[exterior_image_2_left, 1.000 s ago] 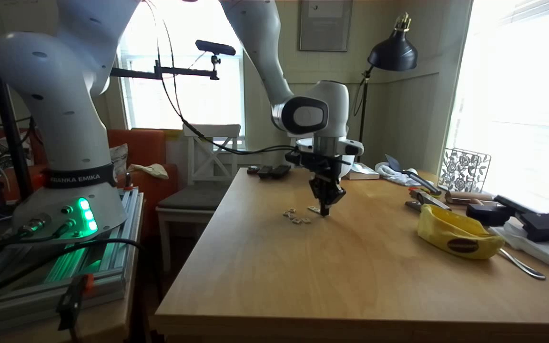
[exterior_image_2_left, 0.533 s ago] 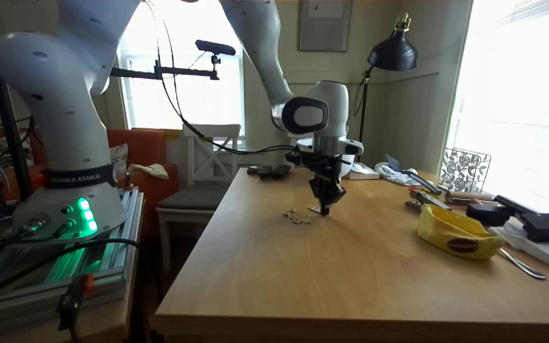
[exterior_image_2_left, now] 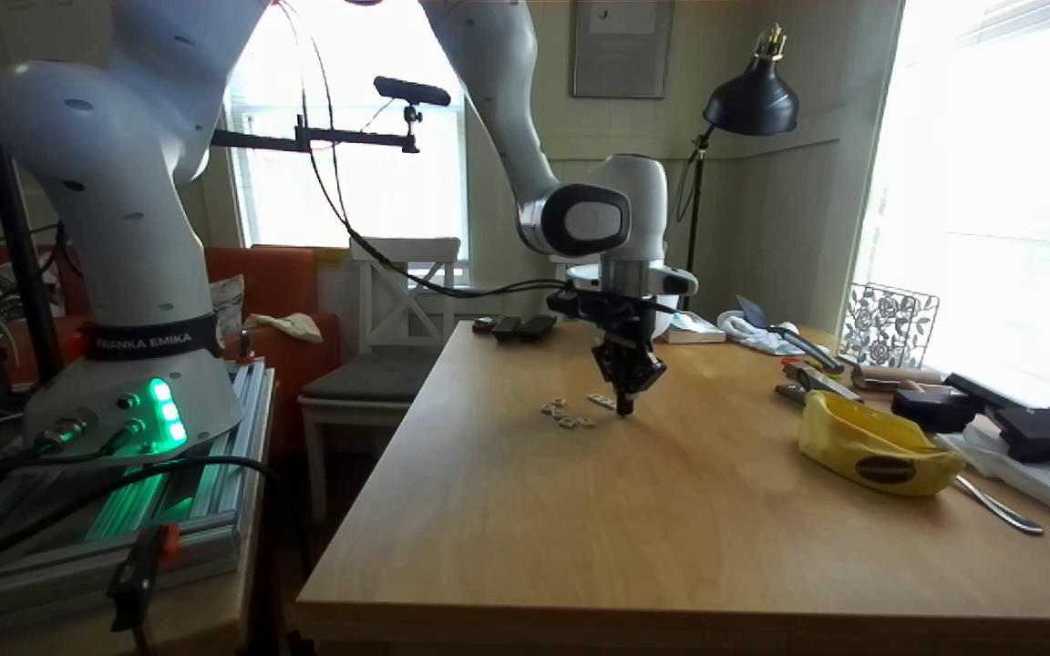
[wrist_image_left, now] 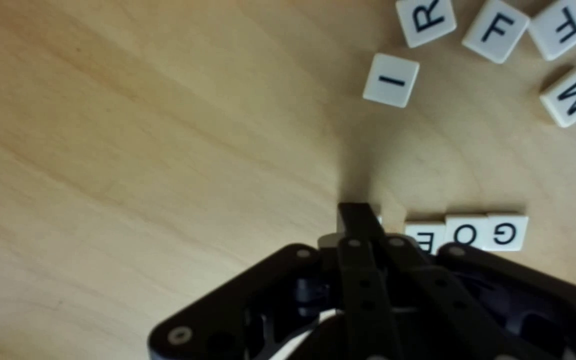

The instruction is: Move some of the letter tiles to the left

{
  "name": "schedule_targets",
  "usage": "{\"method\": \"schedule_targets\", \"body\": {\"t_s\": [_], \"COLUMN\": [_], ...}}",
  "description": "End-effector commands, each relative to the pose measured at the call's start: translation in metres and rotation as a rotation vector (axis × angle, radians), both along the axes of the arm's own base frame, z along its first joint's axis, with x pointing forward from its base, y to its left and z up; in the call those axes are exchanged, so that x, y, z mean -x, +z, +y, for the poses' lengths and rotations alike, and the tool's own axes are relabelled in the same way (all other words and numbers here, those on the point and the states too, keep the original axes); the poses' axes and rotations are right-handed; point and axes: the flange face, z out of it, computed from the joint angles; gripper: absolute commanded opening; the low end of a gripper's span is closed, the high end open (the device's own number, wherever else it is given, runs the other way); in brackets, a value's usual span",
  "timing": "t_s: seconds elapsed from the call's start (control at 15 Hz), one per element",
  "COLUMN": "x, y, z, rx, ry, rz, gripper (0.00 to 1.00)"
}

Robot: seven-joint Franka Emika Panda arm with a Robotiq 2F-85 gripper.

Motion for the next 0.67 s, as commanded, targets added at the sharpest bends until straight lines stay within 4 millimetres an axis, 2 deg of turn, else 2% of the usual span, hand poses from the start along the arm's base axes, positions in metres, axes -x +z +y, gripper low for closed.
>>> {"method": "schedule_targets", "body": {"t_s": [0.0,0.6], "x": [0.0067,0.0072], "y": [0.0014,-0.0064], "z": [-0.0002,0.0075], "rx": [0.024,0.01], "ry": [0.013,0.025], "rz": [-0.013,-0.002], "gripper": [0.0,0.0]}}
